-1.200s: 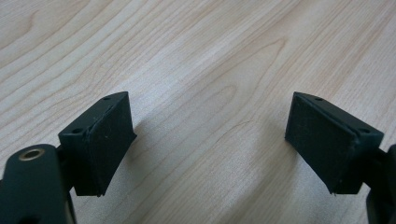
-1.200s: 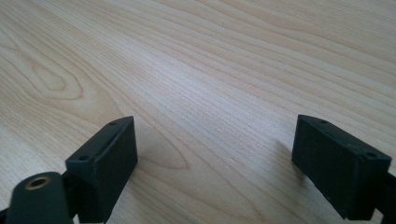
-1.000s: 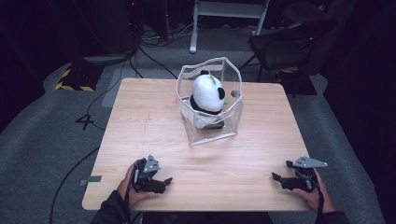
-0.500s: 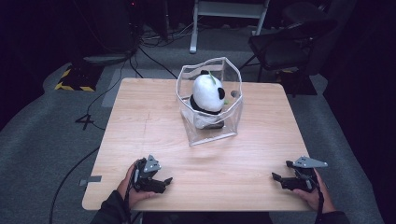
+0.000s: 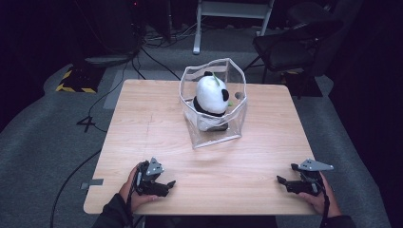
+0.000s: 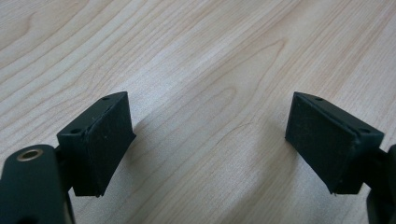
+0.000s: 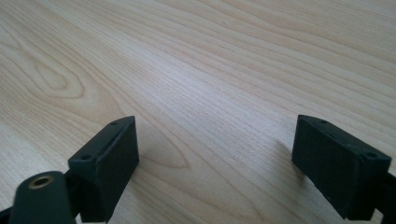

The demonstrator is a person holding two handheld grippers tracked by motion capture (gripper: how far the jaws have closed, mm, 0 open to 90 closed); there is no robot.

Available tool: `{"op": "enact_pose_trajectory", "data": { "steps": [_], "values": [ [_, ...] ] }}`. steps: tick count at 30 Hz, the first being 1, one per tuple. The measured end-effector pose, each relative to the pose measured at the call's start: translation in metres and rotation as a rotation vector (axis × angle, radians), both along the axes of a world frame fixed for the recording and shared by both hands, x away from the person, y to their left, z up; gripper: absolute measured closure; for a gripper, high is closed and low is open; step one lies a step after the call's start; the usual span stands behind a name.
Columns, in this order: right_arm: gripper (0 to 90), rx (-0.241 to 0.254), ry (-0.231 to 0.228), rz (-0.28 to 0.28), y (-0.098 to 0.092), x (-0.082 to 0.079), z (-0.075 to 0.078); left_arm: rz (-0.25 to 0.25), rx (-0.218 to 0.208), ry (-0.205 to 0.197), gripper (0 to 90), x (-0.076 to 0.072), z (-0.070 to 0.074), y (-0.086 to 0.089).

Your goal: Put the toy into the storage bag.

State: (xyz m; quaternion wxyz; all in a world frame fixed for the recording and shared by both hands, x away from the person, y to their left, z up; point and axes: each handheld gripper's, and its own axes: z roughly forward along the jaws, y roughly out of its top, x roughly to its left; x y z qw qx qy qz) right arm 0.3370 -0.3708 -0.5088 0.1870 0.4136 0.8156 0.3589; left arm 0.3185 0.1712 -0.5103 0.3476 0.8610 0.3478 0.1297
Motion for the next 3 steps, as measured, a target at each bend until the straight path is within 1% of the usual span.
{"op": "enact_pose_trajectory", "data": {
  "steps": [3],
  "values": [
    [14.5, 0.000, 0.000, 0.000, 0.0000, 0.0000, 0.0000, 0.000, 0.000, 0.000, 15.1, 0.0000, 0.0000, 0.0000]
  ]
}}
